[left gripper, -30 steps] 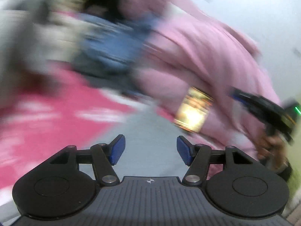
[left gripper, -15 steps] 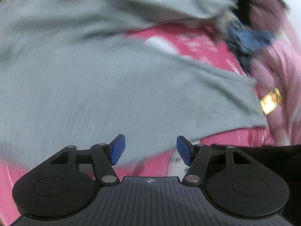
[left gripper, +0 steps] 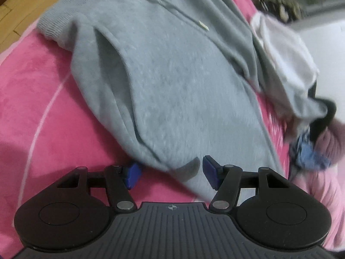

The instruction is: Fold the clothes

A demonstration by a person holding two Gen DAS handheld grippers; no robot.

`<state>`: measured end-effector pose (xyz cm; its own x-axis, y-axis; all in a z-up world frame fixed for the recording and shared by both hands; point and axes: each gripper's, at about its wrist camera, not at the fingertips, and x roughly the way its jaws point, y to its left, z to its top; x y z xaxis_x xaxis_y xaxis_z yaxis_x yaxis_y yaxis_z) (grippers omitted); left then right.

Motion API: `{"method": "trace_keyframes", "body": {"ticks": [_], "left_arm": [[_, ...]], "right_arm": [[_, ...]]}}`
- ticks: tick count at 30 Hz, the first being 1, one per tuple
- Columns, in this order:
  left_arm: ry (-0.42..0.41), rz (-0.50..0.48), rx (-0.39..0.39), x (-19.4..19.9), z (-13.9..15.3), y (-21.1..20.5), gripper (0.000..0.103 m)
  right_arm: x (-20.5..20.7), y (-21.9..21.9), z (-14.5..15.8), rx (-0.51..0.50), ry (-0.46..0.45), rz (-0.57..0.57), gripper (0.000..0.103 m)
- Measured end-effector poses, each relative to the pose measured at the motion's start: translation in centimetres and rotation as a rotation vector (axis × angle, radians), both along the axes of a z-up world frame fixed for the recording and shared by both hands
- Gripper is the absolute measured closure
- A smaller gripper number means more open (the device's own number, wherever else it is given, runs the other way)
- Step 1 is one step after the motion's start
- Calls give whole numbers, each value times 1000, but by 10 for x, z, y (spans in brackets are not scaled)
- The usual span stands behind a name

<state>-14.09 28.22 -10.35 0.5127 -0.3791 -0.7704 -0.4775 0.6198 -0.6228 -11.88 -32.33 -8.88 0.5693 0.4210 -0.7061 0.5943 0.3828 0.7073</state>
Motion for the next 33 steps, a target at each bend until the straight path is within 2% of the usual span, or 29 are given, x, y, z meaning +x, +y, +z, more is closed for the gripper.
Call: {"method": "trace_keyframes", "body": {"ticks": [5, 8, 10, 11, 12, 13, 15, 18, 21, 24, 30, 31, 33], "left_arm": [[-45, 56, 35, 2, -2, 1, 45], [-54, 95, 76, 5, -5, -1, 55], [-56, 102, 105, 9, -5, -3, 64], [-55, 104, 122, 8, -4, -1, 71], [-53, 105, 139, 6, -2, 1, 75], [-51, 105, 153, 7, -1, 0, 80], [-49, 112, 181, 3, 6, 0, 86], [-49, 118, 226, 1, 22, -5, 90], [-27, 91, 257, 4, 21, -6, 90], [-3, 62, 286, 7, 19, -6, 90], [18, -13, 357, 10, 14, -8, 86], [19, -31, 366, 11, 16, -8, 86], [22, -73, 385, 13, 19, -7, 84]], "right_arm": [[9, 11, -29, -7, 72, -15, 60], [11, 13, -40, -16, 81, -43, 61], [9, 13, -37, -33, 47, -45, 67], [9, 13, -35, -43, 35, -41, 74], [10, 13, -35, -53, 27, -35, 88], [10, 14, -35, -62, 20, -29, 93], [8, 13, -31, -91, 18, 0, 98], [10, 14, -20, -135, 29, 53, 98], [5, 14, -10, -165, 40, 94, 98], [1, 14, -17, -161, 90, 105, 98], [6, 23, -22, -225, 155, 155, 95], [6, 25, -19, -242, 165, 171, 94], [5, 30, -9, -291, 183, 213, 82]]}}
